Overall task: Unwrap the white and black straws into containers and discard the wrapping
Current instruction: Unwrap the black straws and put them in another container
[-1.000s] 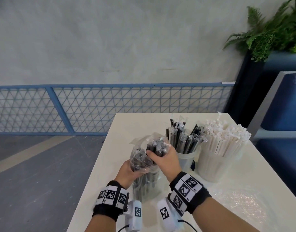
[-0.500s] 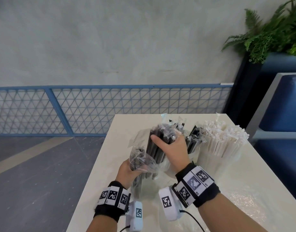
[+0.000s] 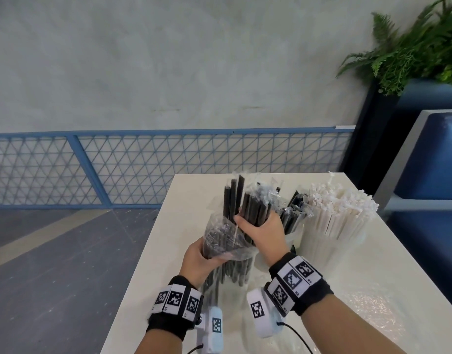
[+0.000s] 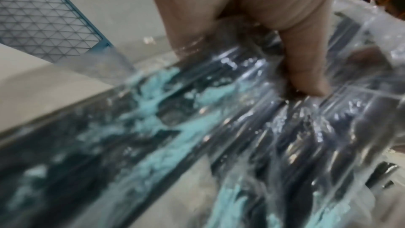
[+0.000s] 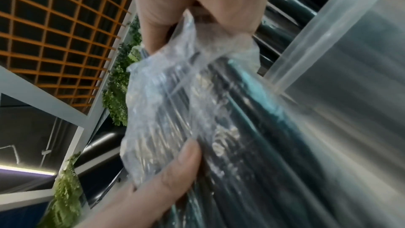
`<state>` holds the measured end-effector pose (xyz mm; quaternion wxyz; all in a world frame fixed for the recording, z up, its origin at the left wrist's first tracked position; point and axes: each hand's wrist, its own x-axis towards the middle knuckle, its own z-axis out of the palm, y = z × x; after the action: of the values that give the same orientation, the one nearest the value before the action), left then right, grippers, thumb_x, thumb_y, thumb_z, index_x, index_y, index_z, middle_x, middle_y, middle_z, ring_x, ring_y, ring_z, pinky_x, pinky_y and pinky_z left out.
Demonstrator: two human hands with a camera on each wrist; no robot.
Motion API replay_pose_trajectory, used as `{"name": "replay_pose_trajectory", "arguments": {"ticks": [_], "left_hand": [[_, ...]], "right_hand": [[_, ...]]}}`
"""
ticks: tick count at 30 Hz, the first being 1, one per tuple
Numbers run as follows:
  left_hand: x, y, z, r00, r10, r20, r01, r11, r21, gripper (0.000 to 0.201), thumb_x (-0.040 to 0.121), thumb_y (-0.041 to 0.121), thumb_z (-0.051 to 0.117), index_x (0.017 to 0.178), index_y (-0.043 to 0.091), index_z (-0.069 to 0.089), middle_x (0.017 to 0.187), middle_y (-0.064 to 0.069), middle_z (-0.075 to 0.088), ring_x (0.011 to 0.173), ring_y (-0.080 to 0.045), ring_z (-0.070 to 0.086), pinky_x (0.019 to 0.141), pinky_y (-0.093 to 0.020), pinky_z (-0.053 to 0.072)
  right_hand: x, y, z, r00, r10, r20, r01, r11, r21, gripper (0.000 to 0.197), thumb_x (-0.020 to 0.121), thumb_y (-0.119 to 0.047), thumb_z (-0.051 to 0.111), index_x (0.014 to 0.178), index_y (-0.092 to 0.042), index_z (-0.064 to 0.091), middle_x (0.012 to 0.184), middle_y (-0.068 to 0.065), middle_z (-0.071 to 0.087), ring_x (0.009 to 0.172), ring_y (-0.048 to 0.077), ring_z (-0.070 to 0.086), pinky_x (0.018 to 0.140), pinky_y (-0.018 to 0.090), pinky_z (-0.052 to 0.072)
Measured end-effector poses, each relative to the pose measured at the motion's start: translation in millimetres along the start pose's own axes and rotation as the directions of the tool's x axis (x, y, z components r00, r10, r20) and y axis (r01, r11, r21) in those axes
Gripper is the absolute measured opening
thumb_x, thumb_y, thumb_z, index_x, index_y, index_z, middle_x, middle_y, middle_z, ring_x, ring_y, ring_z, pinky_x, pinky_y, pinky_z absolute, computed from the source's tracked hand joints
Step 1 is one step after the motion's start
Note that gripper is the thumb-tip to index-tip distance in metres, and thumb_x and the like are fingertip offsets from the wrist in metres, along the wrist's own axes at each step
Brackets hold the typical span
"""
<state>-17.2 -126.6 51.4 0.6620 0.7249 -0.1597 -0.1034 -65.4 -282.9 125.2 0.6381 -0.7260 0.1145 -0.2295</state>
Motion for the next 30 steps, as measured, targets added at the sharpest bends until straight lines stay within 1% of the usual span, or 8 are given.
{"name": "replay_pose_trajectory", "arguments": {"ticks": [3, 5, 9, 13, 17, 21, 24, 30], "left_hand": [[0, 2, 2, 1.000, 0.004, -0.007, -0.004, 1.000, -0.018, 0.031, 0.066, 0.013, 0.082, 0.093, 0.017, 0.067, 0.088, 0.003, 0.075, 0.087, -0.012, 0.070, 0.075, -0.021, 0.054], [-1, 4, 1, 1.000, 0.014, 0.006, -0.015, 1.000, 0.013, 0.026, 0.070, 0.008, 0.078, 0.092, 0.017, 0.067, 0.088, 0.002, 0.074, 0.087, -0.013, 0.070, 0.077, -0.024, 0.054], [-1, 4, 0, 1.000, 0.007, 0.004, -0.007, 1.000, 0.030, 0.025, 0.070, 0.006, 0.078, 0.089, 0.017, 0.066, 0.082, 0.005, 0.075, 0.082, -0.010, 0.070, 0.074, -0.022, 0.055], [-2, 3, 1, 1.000, -0.007, -0.004, 0.007, 1.000, 0.006, 0.025, 0.070, 0.004, 0.077, 0.088, 0.018, 0.067, 0.080, 0.007, 0.074, 0.078, -0.007, 0.070, 0.070, -0.018, 0.054], [1, 2, 0, 0.999, -0.050, -0.014, 0.050, 0.999, -0.012, 0.024, 0.068, 0.004, 0.078, 0.089, 0.011, 0.068, 0.082, 0.003, 0.074, 0.078, -0.010, 0.070, 0.068, -0.019, 0.054], [3, -2, 0, 0.996, -0.090, -0.025, 0.090, 0.996, -0.003, 0.022, 0.068, 0.003, 0.078, 0.087, 0.007, 0.068, 0.079, 0.000, 0.073, 0.073, -0.012, 0.069, 0.063, -0.018, 0.053], [4, 1, -1, 0.995, -0.101, -0.022, 0.101, 0.995, 0.020, 0.021, 0.068, 0.003, 0.078, 0.085, 0.009, 0.068, 0.078, 0.000, 0.073, 0.072, -0.012, 0.068, 0.060, -0.016, 0.053], [4, 4, -2, 0.992, -0.113, -0.055, 0.116, 0.991, 0.063, 0.023, 0.070, 0.002, 0.077, 0.078, 0.018, 0.063, 0.074, 0.004, 0.068, 0.068, -0.008, 0.064, 0.055, -0.010, 0.049]], "right_hand": [[3, 5, 0, 0.996, 0.049, 0.075, -0.047, 0.999, -0.027, 0.044, 0.065, -0.024, 0.083, 0.103, -0.010, 0.066, 0.094, 0.001, 0.072, 0.089, 0.010, 0.068, 0.079, 0.023, 0.054], [3, 10, 1, 0.996, 0.073, 0.050, -0.070, 0.996, -0.059, 0.053, 0.063, -0.027, 0.084, 0.108, -0.012, 0.063, 0.096, 0.000, 0.070, 0.091, 0.010, 0.066, 0.080, 0.025, 0.055], [1, 11, 3, 0.990, 0.123, 0.062, -0.122, 0.992, -0.030, 0.041, 0.065, -0.023, 0.083, 0.099, -0.008, 0.067, 0.085, 0.002, 0.071, 0.084, 0.015, 0.069, 0.074, 0.029, 0.057], [2, 9, 6, 0.981, 0.160, 0.110, -0.158, 0.987, -0.019, 0.038, 0.065, -0.024, 0.083, 0.097, -0.009, 0.069, 0.090, 0.006, 0.074, 0.088, 0.018, 0.070, 0.082, 0.035, 0.057], [6, -3, 4, 0.988, 0.154, 0.015, -0.155, 0.984, 0.084, 0.025, 0.071, -0.014, 0.079, 0.092, -0.007, 0.068, 0.084, 0.004, 0.071, 0.081, 0.016, 0.067, 0.075, 0.027, 0.056], [13, -13, 0, 0.983, 0.167, -0.073, -0.149, 0.966, 0.212, 0.023, 0.071, -0.013, 0.079, 0.090, -0.008, 0.069, 0.092, 0.013, 0.073, 0.085, 0.023, 0.069, 0.078, 0.034, 0.056], [16, -18, -2, 0.979, 0.151, -0.139, -0.111, 0.960, 0.257, 0.031, 0.072, -0.010, 0.077, 0.099, -0.001, 0.066, 0.091, 0.009, 0.071, 0.081, 0.017, 0.067, 0.076, 0.030, 0.056], [20, -32, -10, 0.953, 0.163, -0.256, -0.055, 0.923, 0.381, 0.025, 0.074, -0.008, 0.075, 0.095, -0.002, 0.065, 0.091, 0.010, 0.068, 0.085, 0.023, 0.064, 0.087, 0.043, 0.054]]}}
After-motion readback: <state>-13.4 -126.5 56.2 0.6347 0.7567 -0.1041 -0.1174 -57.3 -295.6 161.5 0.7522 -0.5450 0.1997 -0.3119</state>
